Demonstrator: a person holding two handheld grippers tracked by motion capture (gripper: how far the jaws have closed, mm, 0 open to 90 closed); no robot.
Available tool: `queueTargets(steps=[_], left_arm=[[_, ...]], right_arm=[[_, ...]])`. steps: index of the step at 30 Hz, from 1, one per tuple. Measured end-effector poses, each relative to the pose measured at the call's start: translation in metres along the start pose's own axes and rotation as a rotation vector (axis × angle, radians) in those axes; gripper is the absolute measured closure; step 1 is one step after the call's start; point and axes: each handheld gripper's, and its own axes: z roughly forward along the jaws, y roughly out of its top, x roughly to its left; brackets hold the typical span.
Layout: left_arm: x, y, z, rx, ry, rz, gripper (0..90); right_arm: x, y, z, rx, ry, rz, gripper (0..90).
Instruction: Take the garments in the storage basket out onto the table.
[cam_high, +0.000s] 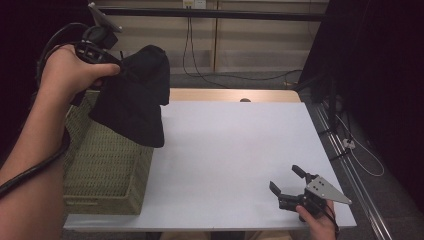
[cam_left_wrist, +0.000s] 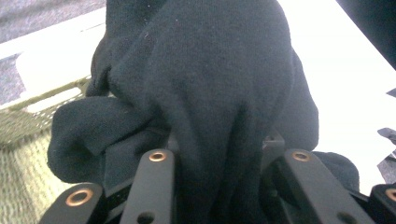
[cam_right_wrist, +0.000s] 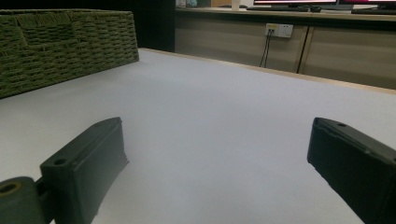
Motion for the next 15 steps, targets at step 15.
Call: queueTargets(steps=[15], left_arm=[[-0.024, 0.005, 0.016, -0.024, -0.052, 0.058, 67.6]], right_arm=[[0.0, 0.0, 0.0, 0.0, 0.005, 0.003, 3.3]])
